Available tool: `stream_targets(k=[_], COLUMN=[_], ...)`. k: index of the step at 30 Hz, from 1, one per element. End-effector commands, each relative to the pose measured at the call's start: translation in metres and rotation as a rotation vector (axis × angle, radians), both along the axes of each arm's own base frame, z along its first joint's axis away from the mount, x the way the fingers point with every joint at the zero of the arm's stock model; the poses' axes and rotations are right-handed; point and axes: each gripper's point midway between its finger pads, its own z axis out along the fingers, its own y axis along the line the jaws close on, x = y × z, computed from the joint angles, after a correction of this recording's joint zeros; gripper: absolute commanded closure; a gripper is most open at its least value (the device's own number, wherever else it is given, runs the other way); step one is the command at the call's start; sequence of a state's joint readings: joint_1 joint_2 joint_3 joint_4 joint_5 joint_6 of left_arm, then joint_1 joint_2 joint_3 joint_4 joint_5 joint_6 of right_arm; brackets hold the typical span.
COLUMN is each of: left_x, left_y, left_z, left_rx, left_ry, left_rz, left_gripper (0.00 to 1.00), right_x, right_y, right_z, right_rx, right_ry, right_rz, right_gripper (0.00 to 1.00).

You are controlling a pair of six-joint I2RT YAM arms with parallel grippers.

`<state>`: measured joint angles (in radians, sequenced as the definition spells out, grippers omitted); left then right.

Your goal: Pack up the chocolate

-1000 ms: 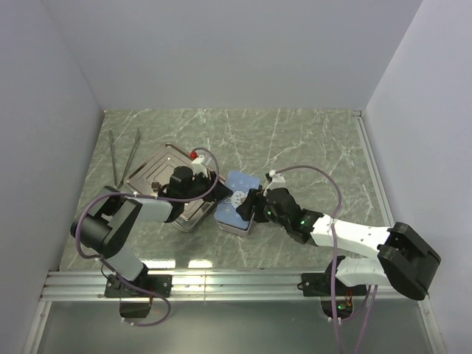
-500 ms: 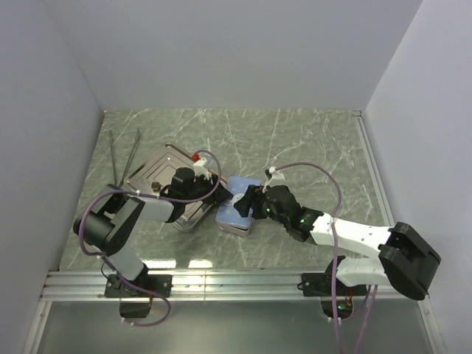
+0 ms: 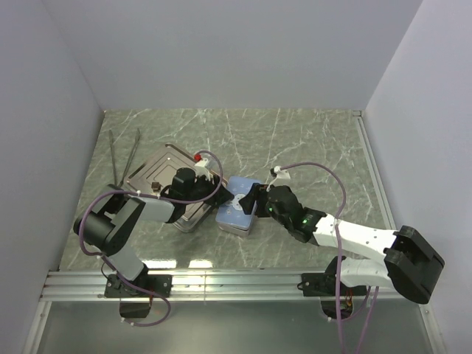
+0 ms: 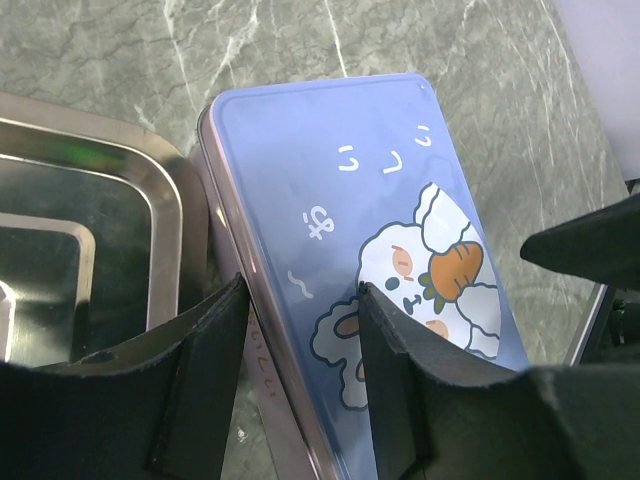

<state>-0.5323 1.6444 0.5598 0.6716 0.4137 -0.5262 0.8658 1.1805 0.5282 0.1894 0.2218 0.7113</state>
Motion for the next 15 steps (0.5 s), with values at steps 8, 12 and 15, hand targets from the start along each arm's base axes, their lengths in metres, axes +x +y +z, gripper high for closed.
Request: stream_targets(k=[8, 12, 15], left_x=[-0.013, -0.014, -0.015], left_y=[-0.014, -0.017, -0.017], left_z=[0.017, 0.017, 0.019], left_rx=[-0.014, -0.009, -0.011], left_ry=[-0.098, -0.105, -0.110], left_rz=[-0.110, -0.116, -0.120], left_gripper=[0.47, 0.47, 0.47], right_x=[0.018, 0.018, 0.019], right_y=[-0.004, -0.003, -0.004], right_z=[0.008, 0.007, 0.005], right_rx=[-0.037, -0.043, -0.048], right_ry=[-0.033, -0.031, -0.026], right_rz=[-0.072, -0.073, -0.076], right_gripper=[0.25, 0.24, 0.24])
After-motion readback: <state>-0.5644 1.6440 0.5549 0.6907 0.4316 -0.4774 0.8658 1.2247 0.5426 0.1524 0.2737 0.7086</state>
